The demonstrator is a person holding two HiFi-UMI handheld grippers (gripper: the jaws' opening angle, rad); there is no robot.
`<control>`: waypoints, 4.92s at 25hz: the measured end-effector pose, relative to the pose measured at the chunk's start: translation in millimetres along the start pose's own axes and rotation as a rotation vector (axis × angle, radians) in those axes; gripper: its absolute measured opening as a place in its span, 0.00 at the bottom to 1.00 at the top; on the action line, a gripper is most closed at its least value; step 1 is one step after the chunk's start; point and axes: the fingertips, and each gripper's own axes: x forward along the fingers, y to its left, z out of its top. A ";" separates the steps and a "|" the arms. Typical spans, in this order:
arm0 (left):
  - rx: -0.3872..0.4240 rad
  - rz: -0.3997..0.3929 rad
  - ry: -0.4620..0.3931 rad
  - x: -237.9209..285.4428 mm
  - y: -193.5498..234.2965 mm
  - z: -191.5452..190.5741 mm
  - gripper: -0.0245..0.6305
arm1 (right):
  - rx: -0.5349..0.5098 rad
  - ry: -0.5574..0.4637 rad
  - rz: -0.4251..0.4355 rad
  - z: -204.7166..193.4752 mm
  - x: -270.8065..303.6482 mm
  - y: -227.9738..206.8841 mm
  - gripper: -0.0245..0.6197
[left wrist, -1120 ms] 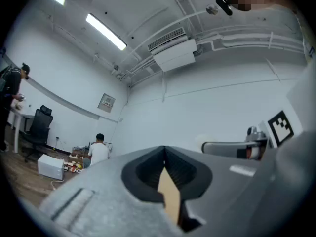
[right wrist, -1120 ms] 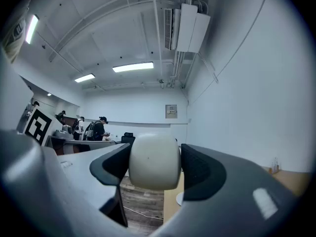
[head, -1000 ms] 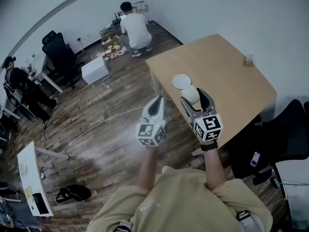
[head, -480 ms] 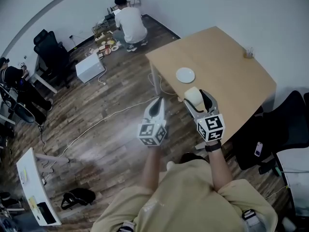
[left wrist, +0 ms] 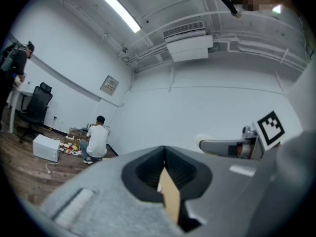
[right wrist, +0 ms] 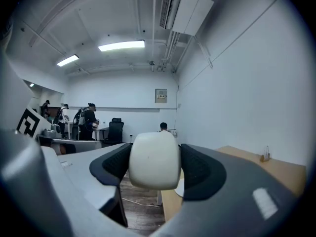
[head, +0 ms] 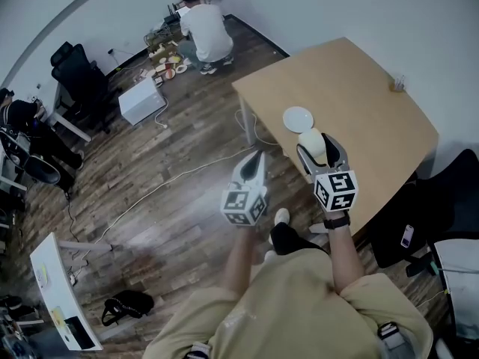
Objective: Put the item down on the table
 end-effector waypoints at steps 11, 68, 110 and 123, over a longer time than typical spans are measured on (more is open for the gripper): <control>0.112 -0.009 0.034 102.3 52.0 30.6 0.04 | 0.092 -0.084 -0.006 37.2 122.8 -70.0 0.54; -0.147 -0.077 0.580 355.3 168.3 -243.5 0.04 | 0.220 0.510 -0.117 -286.2 330.6 -191.7 0.54; -0.162 -0.072 0.575 331.8 156.1 -246.4 0.04 | 0.114 0.467 -0.103 -284.7 332.4 -200.7 0.52; -0.130 -0.106 0.406 326.6 123.3 -151.2 0.04 | 0.159 0.190 -0.188 -154.4 279.4 -219.4 0.50</control>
